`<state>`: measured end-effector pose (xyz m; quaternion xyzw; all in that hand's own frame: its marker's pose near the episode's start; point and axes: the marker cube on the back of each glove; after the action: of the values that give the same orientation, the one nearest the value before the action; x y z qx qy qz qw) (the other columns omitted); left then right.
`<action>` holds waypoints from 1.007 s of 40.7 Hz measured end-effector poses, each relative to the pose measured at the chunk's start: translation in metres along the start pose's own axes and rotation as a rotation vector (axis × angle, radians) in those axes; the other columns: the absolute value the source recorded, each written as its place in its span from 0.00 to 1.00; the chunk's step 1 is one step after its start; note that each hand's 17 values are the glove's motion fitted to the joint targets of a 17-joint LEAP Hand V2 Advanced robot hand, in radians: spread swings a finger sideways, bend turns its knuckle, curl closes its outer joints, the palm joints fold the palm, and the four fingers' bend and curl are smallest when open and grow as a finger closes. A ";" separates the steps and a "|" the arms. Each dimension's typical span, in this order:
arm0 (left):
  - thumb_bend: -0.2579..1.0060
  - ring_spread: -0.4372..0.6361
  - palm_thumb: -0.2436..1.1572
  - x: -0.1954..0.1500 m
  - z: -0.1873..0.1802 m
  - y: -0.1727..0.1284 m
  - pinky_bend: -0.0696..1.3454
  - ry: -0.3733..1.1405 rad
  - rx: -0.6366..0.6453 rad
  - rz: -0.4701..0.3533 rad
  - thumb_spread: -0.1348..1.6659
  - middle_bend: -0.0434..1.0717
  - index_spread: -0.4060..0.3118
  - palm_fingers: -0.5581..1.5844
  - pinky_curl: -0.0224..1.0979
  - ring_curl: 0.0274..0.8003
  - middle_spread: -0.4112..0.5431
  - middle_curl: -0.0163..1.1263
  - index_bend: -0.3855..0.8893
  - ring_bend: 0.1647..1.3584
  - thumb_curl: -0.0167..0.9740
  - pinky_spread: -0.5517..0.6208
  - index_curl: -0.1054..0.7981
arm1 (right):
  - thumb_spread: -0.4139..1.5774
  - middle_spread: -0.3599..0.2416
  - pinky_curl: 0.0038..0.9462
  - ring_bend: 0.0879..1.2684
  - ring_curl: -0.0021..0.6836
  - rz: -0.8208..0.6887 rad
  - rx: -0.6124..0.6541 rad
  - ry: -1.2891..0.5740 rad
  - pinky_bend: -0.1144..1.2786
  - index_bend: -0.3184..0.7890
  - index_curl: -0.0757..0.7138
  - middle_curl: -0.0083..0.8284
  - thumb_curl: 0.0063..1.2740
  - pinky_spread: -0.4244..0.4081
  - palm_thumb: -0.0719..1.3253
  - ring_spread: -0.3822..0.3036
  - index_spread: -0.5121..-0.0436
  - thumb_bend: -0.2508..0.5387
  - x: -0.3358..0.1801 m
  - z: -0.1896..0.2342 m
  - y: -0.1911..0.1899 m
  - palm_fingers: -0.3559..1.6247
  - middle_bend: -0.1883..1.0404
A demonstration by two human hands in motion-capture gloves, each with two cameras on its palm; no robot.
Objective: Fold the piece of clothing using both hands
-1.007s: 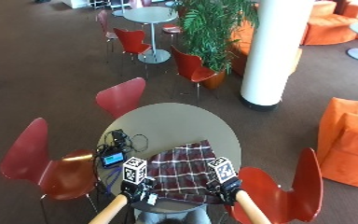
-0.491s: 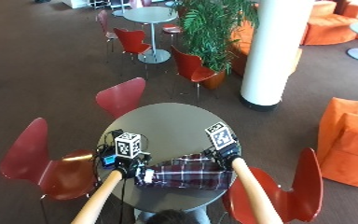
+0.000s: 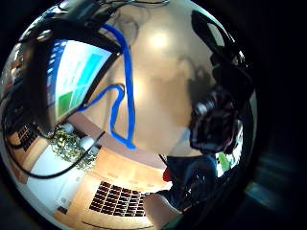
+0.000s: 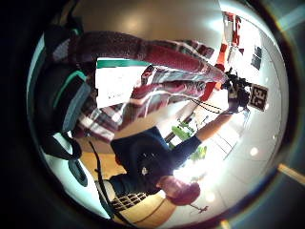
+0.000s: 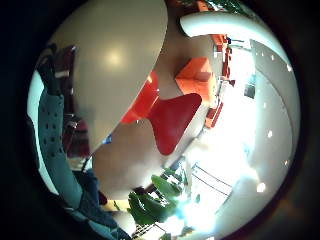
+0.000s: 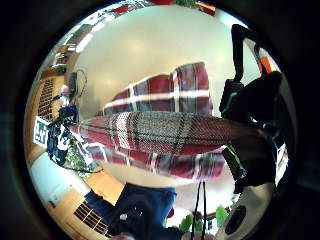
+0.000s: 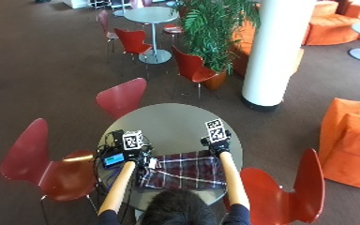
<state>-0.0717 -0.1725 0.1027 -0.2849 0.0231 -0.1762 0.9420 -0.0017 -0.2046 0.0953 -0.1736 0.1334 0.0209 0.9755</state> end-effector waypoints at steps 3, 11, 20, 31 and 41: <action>0.19 0.14 0.62 0.000 0.009 -0.014 0.19 -0.043 0.089 -0.046 0.83 0.34 0.27 0.78 0.35 0.48 0.13 0.43 0.32 0.19 0.25 0.27 0.54 | 0.72 0.14 0.39 0.43 0.64 0.052 0.139 0.005 0.48 0.45 0.66 0.58 0.27 0.02 0.81 0.14 0.43 0.30 -0.004 0.008 -0.021 0.86 0.45; 0.20 0.18 0.62 -0.002 0.002 -0.011 0.32 -0.364 0.603 -0.058 0.83 0.19 0.34 0.69 0.40 0.52 0.21 0.42 0.35 0.24 0.25 0.26 0.47 | 0.74 0.11 0.42 0.43 0.63 0.098 0.243 -0.140 0.57 0.29 0.52 0.54 0.25 0.08 0.77 0.12 0.36 0.28 -0.004 0.020 -0.019 0.70 0.36; 0.17 0.25 0.56 0.023 0.020 0.031 0.37 -0.111 0.544 0.108 0.81 0.10 0.33 0.63 0.42 0.50 0.28 0.35 0.44 0.19 0.24 0.27 0.48 | 0.79 0.13 0.44 0.36 0.62 0.062 0.032 -0.225 0.58 0.31 0.42 0.51 0.21 0.25 0.63 0.19 0.30 0.24 0.011 0.036 0.018 0.52 0.29; 0.15 0.56 0.30 0.023 0.086 0.014 0.28 -0.056 0.281 0.068 0.77 0.11 0.41 0.34 0.39 0.49 0.49 0.27 0.44 0.21 0.19 0.62 0.52 | 0.80 0.33 0.44 0.32 0.56 0.078 -0.209 -0.305 0.66 0.34 0.33 0.43 0.17 0.54 0.44 0.42 0.23 0.25 -0.003 0.088 0.037 0.31 0.25; 0.17 0.75 0.16 0.017 0.101 0.004 0.30 0.038 0.254 0.049 0.70 0.18 0.45 0.23 0.35 0.41 0.57 0.24 0.42 0.16 0.18 0.80 0.48 | 0.76 0.60 0.44 0.58 0.61 0.259 -0.179 -0.255 0.82 0.23 0.16 0.39 0.17 0.43 0.31 0.46 0.43 0.24 -0.024 0.105 0.027 0.42 0.30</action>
<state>-0.0399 -0.1223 0.1860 -0.1595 0.0253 -0.1601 0.9738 -0.0010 -0.1432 0.1878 -0.2369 0.0275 0.1798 0.9544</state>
